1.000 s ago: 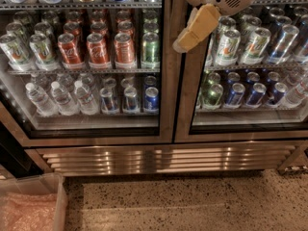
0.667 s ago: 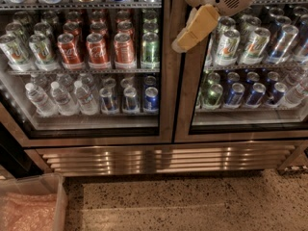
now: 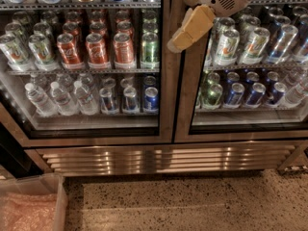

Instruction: Open left fridge door

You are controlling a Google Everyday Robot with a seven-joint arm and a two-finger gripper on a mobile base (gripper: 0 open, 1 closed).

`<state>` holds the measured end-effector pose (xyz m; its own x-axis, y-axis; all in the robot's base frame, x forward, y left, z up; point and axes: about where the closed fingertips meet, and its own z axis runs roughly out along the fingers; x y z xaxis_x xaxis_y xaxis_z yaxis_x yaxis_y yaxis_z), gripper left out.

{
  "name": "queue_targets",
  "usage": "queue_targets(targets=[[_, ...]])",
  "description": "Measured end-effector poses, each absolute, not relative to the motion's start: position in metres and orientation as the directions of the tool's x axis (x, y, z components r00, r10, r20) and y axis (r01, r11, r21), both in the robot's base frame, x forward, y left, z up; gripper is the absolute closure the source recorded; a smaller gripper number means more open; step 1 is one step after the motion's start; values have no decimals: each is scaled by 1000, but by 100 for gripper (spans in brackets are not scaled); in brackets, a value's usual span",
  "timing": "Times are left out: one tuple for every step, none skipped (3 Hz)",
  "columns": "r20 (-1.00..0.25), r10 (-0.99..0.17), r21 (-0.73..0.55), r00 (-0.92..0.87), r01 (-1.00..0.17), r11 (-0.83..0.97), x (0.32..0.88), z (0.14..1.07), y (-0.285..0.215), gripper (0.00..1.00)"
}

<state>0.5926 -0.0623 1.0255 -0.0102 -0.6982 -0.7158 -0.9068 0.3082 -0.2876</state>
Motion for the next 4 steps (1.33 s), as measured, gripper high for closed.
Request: queue_targets(targets=[[-732,-682,-280,-6,-909,309,592,1026,-49,0],[-732,-682,-280,-6,-909,309,592,1026,-49,0],[-736,-677,-265,-23,-910,319,593,1022,-51,0],[-748,-664,-252,-16,-918,306,596,1019,-42,0]])
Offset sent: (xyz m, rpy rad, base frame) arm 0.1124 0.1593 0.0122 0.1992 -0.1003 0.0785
